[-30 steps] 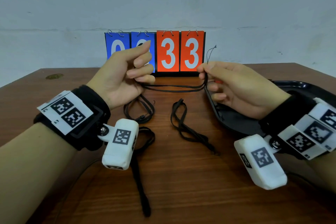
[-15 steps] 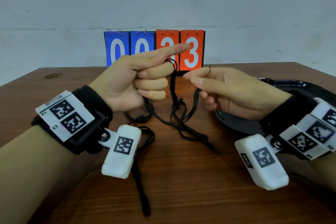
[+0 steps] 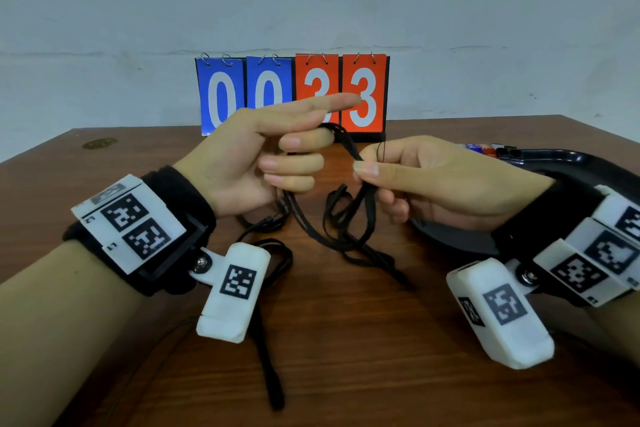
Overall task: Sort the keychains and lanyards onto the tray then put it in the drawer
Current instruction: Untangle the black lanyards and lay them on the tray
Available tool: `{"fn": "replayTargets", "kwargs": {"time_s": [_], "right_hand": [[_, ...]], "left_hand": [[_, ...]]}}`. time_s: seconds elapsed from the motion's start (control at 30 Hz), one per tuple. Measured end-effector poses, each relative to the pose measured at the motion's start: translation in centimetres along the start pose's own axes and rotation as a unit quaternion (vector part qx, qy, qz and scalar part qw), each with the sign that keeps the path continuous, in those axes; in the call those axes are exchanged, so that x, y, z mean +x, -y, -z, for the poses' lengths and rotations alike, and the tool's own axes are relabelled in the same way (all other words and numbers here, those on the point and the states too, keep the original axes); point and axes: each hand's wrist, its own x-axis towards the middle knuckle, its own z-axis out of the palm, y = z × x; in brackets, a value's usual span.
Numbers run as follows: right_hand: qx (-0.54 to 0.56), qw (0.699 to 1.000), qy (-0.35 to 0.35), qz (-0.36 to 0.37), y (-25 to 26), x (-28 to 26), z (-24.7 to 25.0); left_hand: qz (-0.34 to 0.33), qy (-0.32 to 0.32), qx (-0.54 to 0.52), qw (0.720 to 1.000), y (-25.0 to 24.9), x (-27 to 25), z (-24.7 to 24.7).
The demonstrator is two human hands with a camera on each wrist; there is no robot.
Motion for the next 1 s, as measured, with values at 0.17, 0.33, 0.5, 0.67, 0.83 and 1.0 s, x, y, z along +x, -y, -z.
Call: {"fn": "replayTargets", "kwargs": {"time_s": [0.17,0.33,0.5,0.67,0.83,1.0], "right_hand": [[0.032,0.999,0.021,0.005,-0.1,0.0,0.3],[0.041,0.998,0.053,-0.017,-0.2,-0.1,0.5],[0.037,0.999,0.029,-0.006,-0.3,0.0,1.0],[0.024,0.999,0.01,-0.018,-0.3,-0.2,1.9],[0.041,0.998,-0.053,-0.021,0.1,-0.2,3.3],[0.071,0.987,-0.146,-0.001,0.8,-0.3,4.4]], "left_hand": [[-0.052,-0.108,-0.002,0.993,-0.4,0.3,0.5],[-0.103,-0.167,0.001,0.981,-0.6,0.4,0.9],[-0.124,-0.21,0.0,0.97,-0.6,0.5,1.1],[-0.143,-0.258,-0.021,0.955,-0.7,0.8,1.7],[-0.154,-0.283,-0.042,0.946,-0.7,0.9,2.1],[-0.133,-0.277,-0.014,0.951,-0.6,0.9,2.2]]}}
